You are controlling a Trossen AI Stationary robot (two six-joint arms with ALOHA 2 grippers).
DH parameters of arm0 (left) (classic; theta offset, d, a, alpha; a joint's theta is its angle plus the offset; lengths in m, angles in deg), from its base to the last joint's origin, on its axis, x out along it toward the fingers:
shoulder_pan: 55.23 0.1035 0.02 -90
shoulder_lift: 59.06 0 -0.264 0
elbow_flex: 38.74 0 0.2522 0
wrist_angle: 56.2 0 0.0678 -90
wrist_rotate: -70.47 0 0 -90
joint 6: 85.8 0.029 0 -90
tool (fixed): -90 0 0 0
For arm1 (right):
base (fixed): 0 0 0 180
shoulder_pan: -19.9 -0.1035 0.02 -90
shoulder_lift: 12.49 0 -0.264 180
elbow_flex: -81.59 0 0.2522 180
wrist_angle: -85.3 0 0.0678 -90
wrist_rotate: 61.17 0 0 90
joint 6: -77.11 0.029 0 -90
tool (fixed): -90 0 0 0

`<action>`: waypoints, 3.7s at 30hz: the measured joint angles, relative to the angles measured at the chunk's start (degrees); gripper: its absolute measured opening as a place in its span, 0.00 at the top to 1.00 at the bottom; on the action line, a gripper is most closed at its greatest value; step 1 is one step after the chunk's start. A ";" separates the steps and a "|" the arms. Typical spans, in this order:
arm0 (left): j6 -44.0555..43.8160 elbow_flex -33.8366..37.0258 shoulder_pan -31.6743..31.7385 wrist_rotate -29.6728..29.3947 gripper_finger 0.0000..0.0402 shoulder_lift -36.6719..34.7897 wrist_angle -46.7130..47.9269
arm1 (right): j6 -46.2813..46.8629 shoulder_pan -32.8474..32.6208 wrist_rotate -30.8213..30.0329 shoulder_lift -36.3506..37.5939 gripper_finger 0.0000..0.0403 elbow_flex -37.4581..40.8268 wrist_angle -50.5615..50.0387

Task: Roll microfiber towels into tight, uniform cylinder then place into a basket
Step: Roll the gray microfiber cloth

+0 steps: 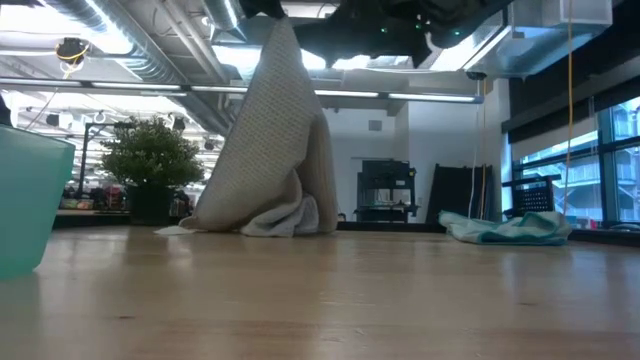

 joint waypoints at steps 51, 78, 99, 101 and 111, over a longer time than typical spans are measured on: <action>1.21 0.00 0.05 -11.54 1.00 0.01 0.38 | -0.01 2.23 13.88 -3.54 0.76 -4.66 -10.29; 4.27 -1.74 0.45 -28.08 1.00 -0.01 0.21 | -0.11 3.10 13.35 -3.54 0.90 -4.61 -22.76; 7.69 -13.07 0.45 -30.44 1.00 -0.06 4.44 | -0.04 3.10 11.93 -3.54 0.90 -4.59 -27.65; 7.65 -13.07 0.45 -31.35 1.00 -0.06 4.42 | -0.02 3.10 11.92 -3.54 0.90 -4.59 -28.45; 7.58 -13.07 0.45 -33.00 1.00 -0.40 4.58 | -0.04 3.10 11.89 -3.54 0.90 -4.59 -31.68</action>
